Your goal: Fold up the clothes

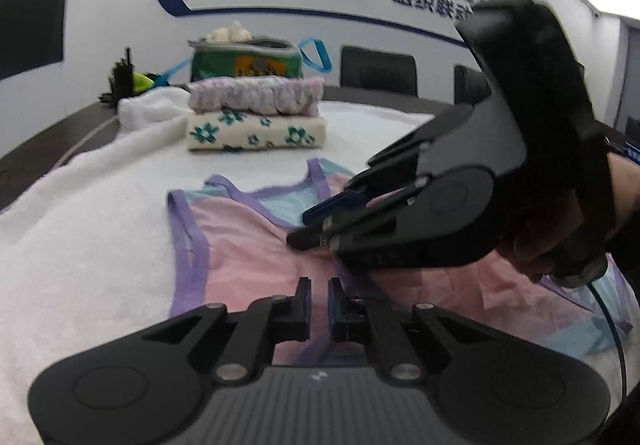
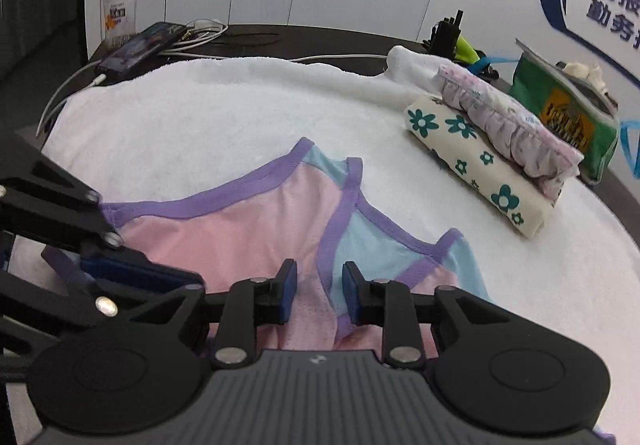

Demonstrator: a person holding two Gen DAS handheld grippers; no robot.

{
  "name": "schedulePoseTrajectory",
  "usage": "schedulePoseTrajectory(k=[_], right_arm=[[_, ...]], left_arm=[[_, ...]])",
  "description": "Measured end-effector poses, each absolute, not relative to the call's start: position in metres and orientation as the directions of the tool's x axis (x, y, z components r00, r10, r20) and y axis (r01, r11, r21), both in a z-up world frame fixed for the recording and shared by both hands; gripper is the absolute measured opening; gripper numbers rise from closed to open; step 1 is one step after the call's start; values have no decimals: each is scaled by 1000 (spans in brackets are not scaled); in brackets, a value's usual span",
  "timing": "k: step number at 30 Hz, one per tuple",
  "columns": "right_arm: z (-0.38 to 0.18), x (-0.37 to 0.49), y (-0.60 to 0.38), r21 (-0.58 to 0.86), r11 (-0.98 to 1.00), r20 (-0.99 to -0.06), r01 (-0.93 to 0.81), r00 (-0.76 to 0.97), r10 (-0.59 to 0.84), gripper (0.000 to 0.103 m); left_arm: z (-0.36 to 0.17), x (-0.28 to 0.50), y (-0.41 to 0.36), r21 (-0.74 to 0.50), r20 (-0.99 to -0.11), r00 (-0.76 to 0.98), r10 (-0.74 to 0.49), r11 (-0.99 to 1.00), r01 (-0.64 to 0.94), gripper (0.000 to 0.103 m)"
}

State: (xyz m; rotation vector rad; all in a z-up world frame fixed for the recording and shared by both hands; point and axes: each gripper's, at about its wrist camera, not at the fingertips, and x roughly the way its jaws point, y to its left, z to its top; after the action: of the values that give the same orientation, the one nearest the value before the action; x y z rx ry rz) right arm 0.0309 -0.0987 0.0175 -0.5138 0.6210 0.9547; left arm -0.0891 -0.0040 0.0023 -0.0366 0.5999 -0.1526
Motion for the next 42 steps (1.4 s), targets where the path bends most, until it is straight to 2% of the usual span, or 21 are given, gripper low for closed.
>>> schedulePoseTrajectory(k=[1, 6, 7, 8, 10, 13, 17, 22, 25, 27, 34, 35, 37, 42], right_arm=[[19, 29, -99, -133, 484, -682, -865, 434, 589, 1], [43, 37, -111, -83, 523, -615, -848, 457, 643, 2], [47, 42, -115, -56, 526, -603, -848, 449, 659, 3], [49, 46, -119, -36, 529, -599, -848, 442, 668, 5], [51, 52, -126, -3, 538, -594, -843, 435, 677, 9], [49, 59, -136, 35, 568, -591, -822, 442, 675, 9], [43, 60, -143, 53, 586, -608, -809, 440, 662, 9], [35, 62, -152, 75, 608, -628, -790, 436, 644, 10], [34, 61, -155, 79, 614, -627, -785, 440, 643, 16], [34, 60, -157, 81, 617, -624, -783, 443, 644, 17], [35, 58, -163, 86, 627, -615, -774, 454, 644, 17], [35, 58, -164, 87, 629, -614, -773, 456, 645, 17], [35, 57, -166, 89, 632, -611, -770, 459, 645, 17], [36, 55, -171, 93, 639, -605, -763, 467, 645, 17]], left_arm=[[1, -88, -6, -71, -564, 810, -158, 987, 143, 7], [2, -78, -14, -20, -580, 801, -146, 986, 166, 8], [2, -76, -16, -9, -583, 800, -141, 986, 167, 11], [2, -73, -17, 2, -585, 800, -136, 986, 169, 19], [3, -69, -20, 25, -589, 798, -125, 985, 172, 25], [4, -62, -24, 38, -598, 791, -124, 982, 184, 25], [9, -56, -26, 8, -605, 777, -176, 974, 227, 25], [15, -62, -30, 31, -609, 759, -233, 948, 316, 25], [14, -67, -30, 16, -617, 732, -289, 925, 379, 25], [14, -68, -31, 7, -620, 717, -317, 912, 410, 25], [16, -50, -33, -12, -614, 725, -311, 923, 385, 25], [15, -48, -34, -15, -617, 726, -305, 926, 377, 21], [13, -45, -34, -20, -622, 726, -294, 933, 360, 1], [13, -80, -19, -33, -540, 823, -178, 981, 190, 0]])
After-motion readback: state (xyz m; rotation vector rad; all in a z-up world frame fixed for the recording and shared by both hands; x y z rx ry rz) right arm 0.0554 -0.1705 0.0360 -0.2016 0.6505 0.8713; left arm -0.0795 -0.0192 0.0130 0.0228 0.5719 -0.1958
